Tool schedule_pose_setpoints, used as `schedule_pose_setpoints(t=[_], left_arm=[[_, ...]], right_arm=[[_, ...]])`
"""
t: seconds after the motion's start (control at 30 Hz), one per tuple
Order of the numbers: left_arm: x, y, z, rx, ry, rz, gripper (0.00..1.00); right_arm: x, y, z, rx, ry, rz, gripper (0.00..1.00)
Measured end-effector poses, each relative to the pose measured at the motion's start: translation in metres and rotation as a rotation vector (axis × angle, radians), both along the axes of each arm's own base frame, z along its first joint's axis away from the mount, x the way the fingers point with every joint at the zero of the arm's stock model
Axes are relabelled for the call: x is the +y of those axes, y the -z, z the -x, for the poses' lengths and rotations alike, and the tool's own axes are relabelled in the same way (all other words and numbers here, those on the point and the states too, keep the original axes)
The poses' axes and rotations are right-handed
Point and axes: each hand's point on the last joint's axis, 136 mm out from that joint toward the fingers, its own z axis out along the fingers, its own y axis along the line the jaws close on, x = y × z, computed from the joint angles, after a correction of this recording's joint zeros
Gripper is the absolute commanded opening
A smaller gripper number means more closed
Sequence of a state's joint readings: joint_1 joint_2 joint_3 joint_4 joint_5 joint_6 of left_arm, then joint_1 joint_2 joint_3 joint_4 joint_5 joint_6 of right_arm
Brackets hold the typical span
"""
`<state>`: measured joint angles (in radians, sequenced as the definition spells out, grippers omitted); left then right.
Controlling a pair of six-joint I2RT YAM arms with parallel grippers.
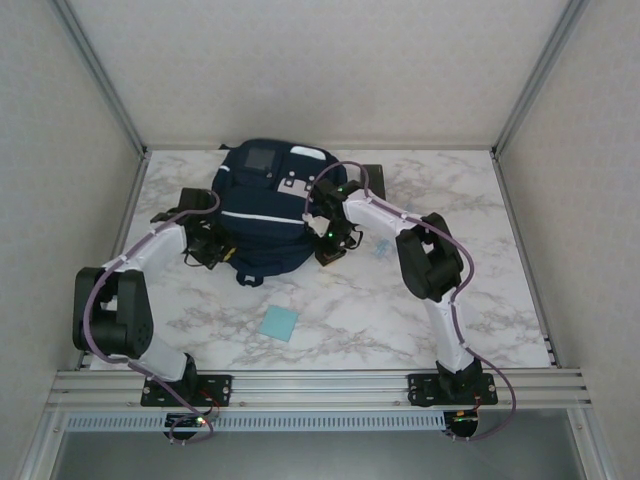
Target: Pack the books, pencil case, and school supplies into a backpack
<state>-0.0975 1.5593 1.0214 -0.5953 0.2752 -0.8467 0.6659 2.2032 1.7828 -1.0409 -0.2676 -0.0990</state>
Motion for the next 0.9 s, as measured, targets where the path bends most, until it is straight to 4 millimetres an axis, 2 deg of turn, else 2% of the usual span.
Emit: schedule_pose_setpoints(t=[0.27,0.43,0.53,0.7,0.83,0.9], left_arm=[[0.008,0.007,-0.005,0.018,0.078,-0.050,0.00],[0.013,0.008,-0.005,0.012,0.106,-0.060,0.00],[0.015,0.009,-0.005,0.008,0.122,-0.062,0.00],[0.014,0.011,-0.004,0.015,0.171,-0.060,0.00],[0.013,0.011,-0.004,0.005,0.210,-0.062,0.00],[0.012,0.011,-0.003,0.002,0.227,-0.063,0.00]], right_arm=[[-0.014,0.021,-0.028,-0.109,-0.206,0.129,0.00],[-0.018,0.022,-0.045,-0.192,-0.324,0.141,0.00],[-0.018,0.017,-0.069,-0.255,-0.356,0.160,0.00],[-0.017,0.013,-0.123,-0.348,-0.346,0.169,0.00],[-0.027,0.019,-0.145,-0.353,-0.317,0.172,0.00],[-0.031,0.018,-0.149,-0.347,-0.305,0.164,0.00]])
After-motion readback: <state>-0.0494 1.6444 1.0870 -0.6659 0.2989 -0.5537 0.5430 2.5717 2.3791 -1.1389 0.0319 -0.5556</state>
